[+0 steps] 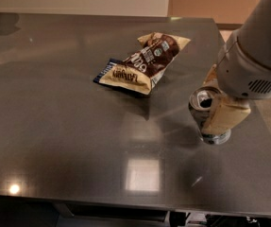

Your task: Pick 7up can

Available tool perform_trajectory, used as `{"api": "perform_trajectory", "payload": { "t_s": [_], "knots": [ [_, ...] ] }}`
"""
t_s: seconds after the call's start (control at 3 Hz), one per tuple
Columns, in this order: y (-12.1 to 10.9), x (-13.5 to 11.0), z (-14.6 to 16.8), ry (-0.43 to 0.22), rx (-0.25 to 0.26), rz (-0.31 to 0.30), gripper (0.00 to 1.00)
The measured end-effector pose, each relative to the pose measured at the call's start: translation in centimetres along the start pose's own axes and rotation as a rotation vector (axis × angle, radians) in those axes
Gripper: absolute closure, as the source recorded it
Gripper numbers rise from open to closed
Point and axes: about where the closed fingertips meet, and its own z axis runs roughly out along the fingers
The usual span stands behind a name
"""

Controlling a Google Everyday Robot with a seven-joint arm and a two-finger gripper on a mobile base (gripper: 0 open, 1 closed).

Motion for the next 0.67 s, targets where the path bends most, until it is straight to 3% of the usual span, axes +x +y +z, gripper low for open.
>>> {"api": "perform_trajectory", "payload": {
  "t_s": [0.33, 0.67],
  "knots": [
    [-1.2, 0.9, -0.1, 0.140, 0.049, 0.003, 1.00],
    [-1.8, 1.9, 1.1, 0.213, 0.046, 0.010, 1.00]
  ]
}}
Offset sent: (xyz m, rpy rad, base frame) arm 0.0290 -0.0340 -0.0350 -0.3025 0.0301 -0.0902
